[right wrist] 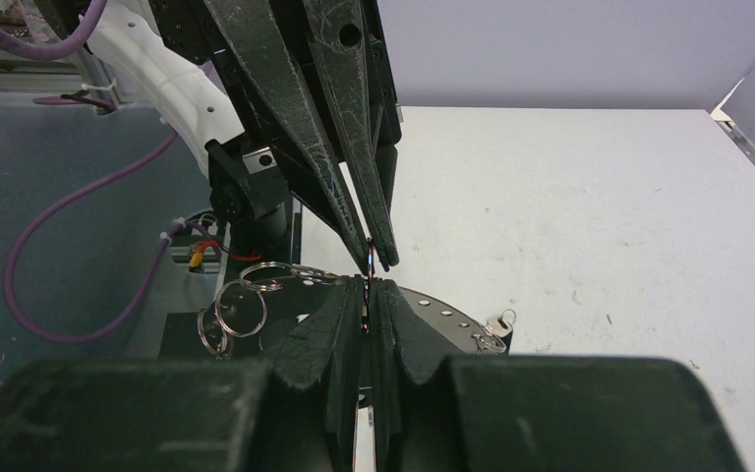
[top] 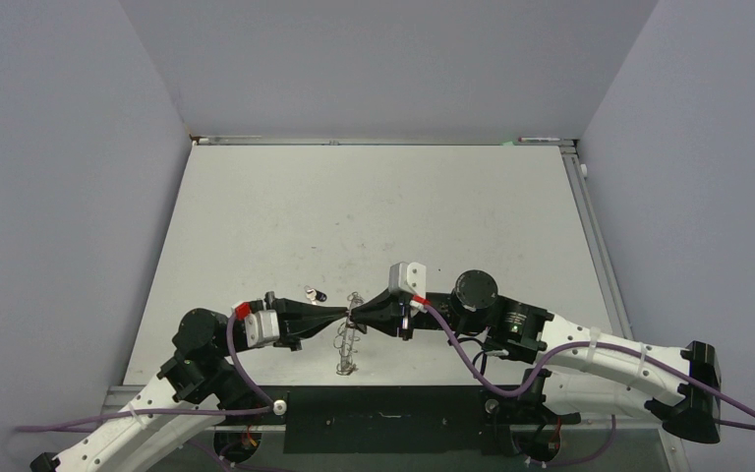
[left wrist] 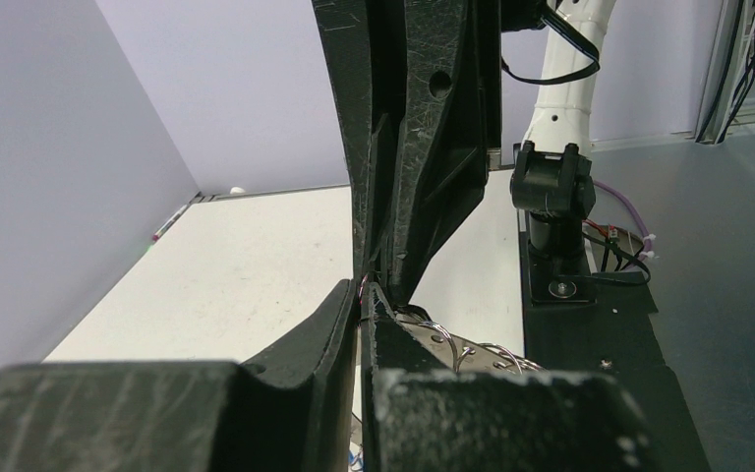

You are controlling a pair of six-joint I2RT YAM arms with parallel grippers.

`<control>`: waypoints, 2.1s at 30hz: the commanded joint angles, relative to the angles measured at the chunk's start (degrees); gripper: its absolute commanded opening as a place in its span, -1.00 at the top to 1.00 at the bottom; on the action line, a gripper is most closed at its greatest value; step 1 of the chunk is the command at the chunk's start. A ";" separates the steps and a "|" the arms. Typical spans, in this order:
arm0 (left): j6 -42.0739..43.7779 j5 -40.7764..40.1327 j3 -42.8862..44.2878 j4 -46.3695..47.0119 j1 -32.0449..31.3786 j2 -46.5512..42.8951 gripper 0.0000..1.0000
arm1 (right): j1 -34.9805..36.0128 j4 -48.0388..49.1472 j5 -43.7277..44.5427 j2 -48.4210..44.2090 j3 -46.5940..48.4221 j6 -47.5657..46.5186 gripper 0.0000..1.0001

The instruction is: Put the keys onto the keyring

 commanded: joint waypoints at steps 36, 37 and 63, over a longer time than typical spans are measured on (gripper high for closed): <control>18.98 5.39 22.41 -32.80 0.22 12.18 0.54 | 7.22 -57.72 11.22 20.86 46.76 -21.56 0.90; 18.99 5.54 22.49 -32.77 0.23 12.30 0.57 | 7.32 -57.80 11.14 20.92 46.78 -21.55 0.90; 10.05 10.04 15.69 -16.33 1.82 14.64 1.00 | 8.00 -50.54 7.90 18.16 42.30 -21.42 0.82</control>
